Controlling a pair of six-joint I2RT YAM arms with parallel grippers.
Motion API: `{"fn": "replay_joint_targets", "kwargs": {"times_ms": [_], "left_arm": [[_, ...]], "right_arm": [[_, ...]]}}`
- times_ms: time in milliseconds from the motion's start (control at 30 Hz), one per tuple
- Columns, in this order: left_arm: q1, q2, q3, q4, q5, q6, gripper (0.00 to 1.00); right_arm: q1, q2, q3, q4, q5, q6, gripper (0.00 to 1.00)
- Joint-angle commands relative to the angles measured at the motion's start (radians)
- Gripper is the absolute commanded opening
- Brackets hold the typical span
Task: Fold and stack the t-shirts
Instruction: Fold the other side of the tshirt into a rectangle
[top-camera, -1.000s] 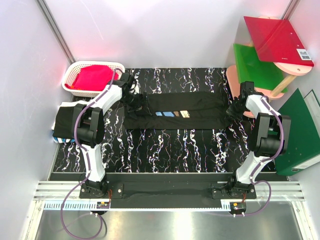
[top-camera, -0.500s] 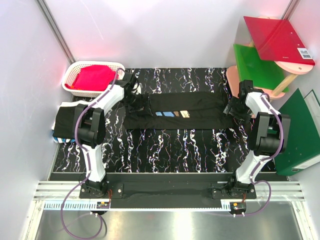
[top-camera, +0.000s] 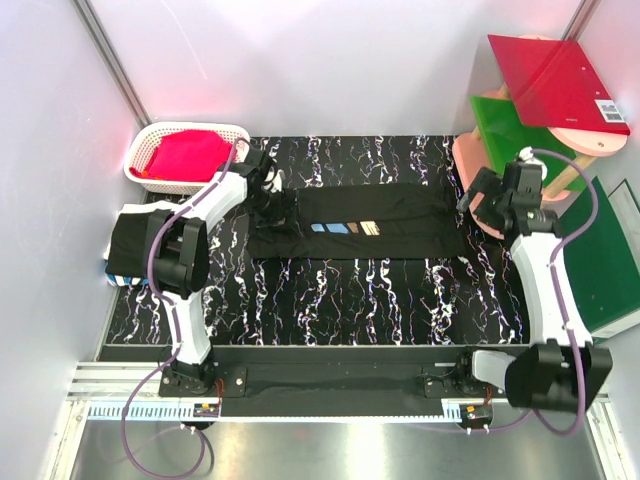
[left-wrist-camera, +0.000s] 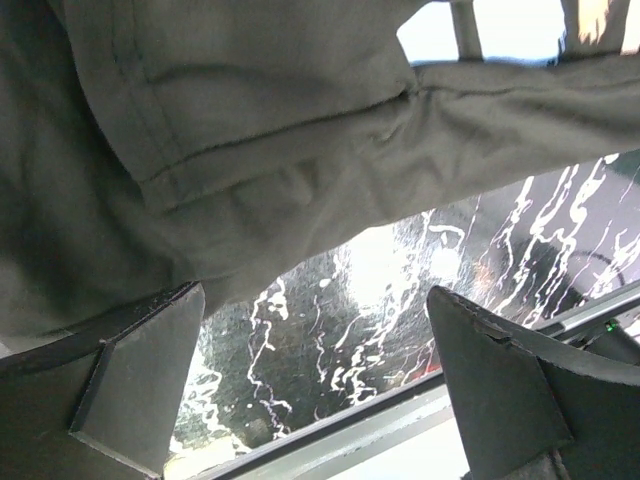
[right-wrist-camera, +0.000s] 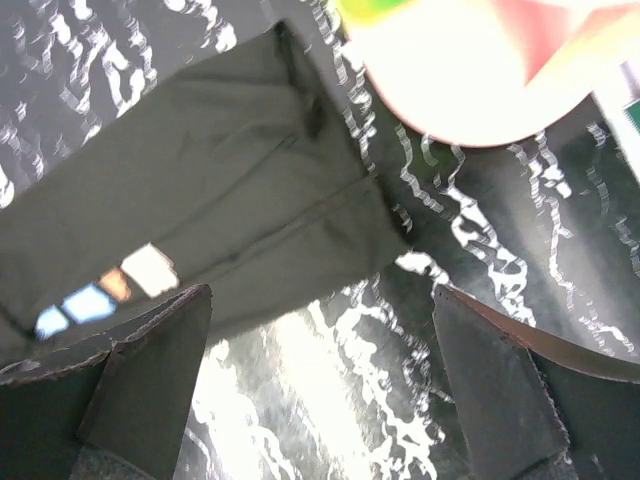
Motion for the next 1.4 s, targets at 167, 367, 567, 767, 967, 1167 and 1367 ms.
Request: {"fn": "replay_joint_targets", "kwargs": {"times_ms": [167,367,567,767,967,1167,1367], "left_arm": [[-0.004,-0.112,-0.051,0.019,-0.009,0.041,0.99],[-0.004,-0.132,-0.07,0.027,-0.009,0.049,0.99],[-0.005,-0.123,-0.063,0.025,-0.035,0.066,0.99],[-0.007,-0.082,0.034,-0.004,-0.118,0.075,0.99],[-0.013,0.029,0.201,-0.055,-0.101,0.066,0.99],[-0.014,0.07,0.253,-0.082,-0.086,0.077,0.99],[-0.022,0.07,0.226,-0.081,-0.115,0.084,0.99]], "right_arm": [[0.048,-0.064,-0.126,-0.042,-0.078,0.038,1.0],[0.146,0.061,-0.065,0.013,-0.199,-0.009,1.0],[0.291,0.365,0.157,-0.036,-0.187,-0.088,1.0],[0.32,0.627,0.428,-0.137,-0.158,-0.109,1.0],[0.326,0.884,0.729,-0.323,-0.167,-0.178,0.99],[0.328,0.967,0.809,-0.421,-0.216,-0.24,0.95],[0.337,0.935,0.719,-0.444,-0.261,-0.224,0.9]]}}
